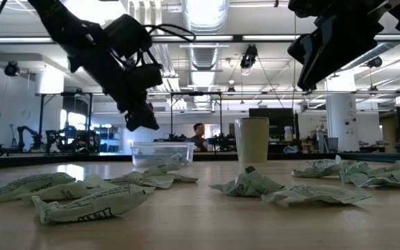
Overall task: Pick and place Stevia / Truvia into bins
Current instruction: Put the stevia packet into the transparent container
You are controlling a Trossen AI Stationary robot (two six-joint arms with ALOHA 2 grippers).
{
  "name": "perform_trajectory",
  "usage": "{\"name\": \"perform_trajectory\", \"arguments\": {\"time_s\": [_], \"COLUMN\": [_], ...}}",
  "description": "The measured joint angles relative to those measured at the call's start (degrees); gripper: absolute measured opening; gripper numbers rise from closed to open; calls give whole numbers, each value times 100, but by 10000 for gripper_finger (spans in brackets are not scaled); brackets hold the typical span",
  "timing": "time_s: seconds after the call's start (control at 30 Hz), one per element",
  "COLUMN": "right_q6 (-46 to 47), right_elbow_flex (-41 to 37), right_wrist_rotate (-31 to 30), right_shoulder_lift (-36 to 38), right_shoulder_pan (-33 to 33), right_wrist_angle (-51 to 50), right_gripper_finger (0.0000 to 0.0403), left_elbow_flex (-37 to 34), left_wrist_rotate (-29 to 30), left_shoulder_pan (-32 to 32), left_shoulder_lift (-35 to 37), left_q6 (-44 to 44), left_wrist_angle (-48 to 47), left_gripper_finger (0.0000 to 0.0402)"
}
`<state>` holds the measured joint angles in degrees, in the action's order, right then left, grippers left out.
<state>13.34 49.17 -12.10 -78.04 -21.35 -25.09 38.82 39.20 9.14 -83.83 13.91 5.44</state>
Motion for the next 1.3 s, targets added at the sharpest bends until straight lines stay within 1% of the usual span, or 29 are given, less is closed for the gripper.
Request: {"name": "perform_trajectory", "arguments": {"time_s": [0.13,0.2,0.23,0.3,0.37,0.43,0.53,0.73,0.9,0.97,1.17,1.3], "right_q6": [52,226,357,687,1064,1396,1789,2045,2335,2410,2723,2765], "right_elbow_flex": [-99,-156,-184,-195,-195,-202,-243,-421,-533,-556,-584,-587], "right_wrist_rotate": [2,-10,-90,-447,-841,-1031,-1063,-1153,-1152,-1150,-1136,-864], "right_shoulder_lift": [0,0,0,-2,-2,-2,-2,-2,-3,-30,-315,-665], "right_shoulder_pan": [1,2,3,-3,16,53,150,418,604,650,763,926], "right_wrist_angle": [5,8,-18,-211,-560,-899,-1121,-1081,-1079,-1077,-1069,-1016], "right_gripper_finger": [57,57,57,57,57,57,61,93,120,128,139,138], "left_elbow_flex": [-51,-87,-89,-96,-112,-135,-167,-171,-156,-156,-161,-161], "left_wrist_rotate": [14,3,8,11,7,7,4,-5,-455,-624,-671,-670], "left_shoulder_pan": [-224,-372,-453,-607,-764,-907,-1082,-1470,-1935,-2161,-2774,-3042], "left_shoulder_lift": [315,495,587,753,907,1079,1299,1728,2197,2404,2917,3085], "left_q6": [-53,-201,-299,-454,-466,-474,-476,-620,-771,-778,-778,-778], "left_wrist_angle": [-45,-155,-233,-406,-572,-628,-615,-841,-1270,-1293,-1278,-1285], "left_gripper_finger": [139,139,139,139,139,139,139,139,139,139,139,139]}}
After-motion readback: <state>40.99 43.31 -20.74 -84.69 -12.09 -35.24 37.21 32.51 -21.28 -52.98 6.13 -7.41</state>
